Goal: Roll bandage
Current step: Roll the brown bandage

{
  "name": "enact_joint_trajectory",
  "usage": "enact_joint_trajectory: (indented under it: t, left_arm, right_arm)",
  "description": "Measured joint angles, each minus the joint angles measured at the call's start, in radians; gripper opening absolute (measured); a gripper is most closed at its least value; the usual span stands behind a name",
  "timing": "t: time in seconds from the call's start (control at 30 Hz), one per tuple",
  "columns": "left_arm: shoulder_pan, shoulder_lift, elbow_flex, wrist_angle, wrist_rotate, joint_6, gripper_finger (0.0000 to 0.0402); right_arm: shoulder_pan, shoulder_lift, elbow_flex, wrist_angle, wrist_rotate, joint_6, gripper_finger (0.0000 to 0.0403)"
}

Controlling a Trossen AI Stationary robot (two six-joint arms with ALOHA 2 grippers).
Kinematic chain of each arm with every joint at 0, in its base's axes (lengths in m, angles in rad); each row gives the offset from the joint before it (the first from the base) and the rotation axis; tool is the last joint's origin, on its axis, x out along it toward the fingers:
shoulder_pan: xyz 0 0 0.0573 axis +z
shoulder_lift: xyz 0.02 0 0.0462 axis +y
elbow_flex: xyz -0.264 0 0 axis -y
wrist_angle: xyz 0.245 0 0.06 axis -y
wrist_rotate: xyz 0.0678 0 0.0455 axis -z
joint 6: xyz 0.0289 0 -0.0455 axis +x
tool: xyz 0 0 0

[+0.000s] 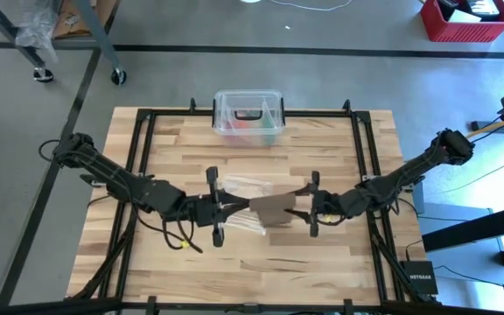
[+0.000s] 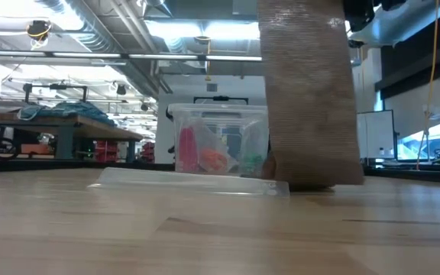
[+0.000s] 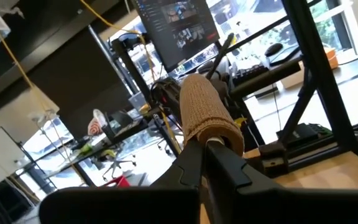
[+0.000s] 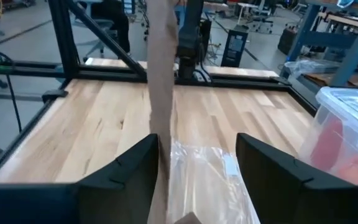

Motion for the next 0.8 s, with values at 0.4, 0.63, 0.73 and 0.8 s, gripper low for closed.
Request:
enact_joint_trajectory:
  t: [0.4,0.63,0.73,0.8]
  left_arm:
    - [-0.023,-0.001,0.000,0.000,0.001,0.082,0.0000]
    - [-0.028,-0.001,0.000,0.026,0.014,0.140,0.0000]
    - [-0.031,0.001,0.000,0.025,0.031,0.152,0.0000]
    - [-0.032,0.002,0.000,0.020,0.031,0.149,0.0000]
  right_arm:
    - [0.048,-0.053,0.000,0.043,-0.046,0.009,0.0216]
    - [0.046,0.057,0.000,0.083,-0.086,0.025,0.0216]
    - [0.037,0.116,0.000,0.165,-0.030,-0.037,0.0216]
    - [0.031,0.141,0.000,0.236,-0.031,-0.063,0.0216]
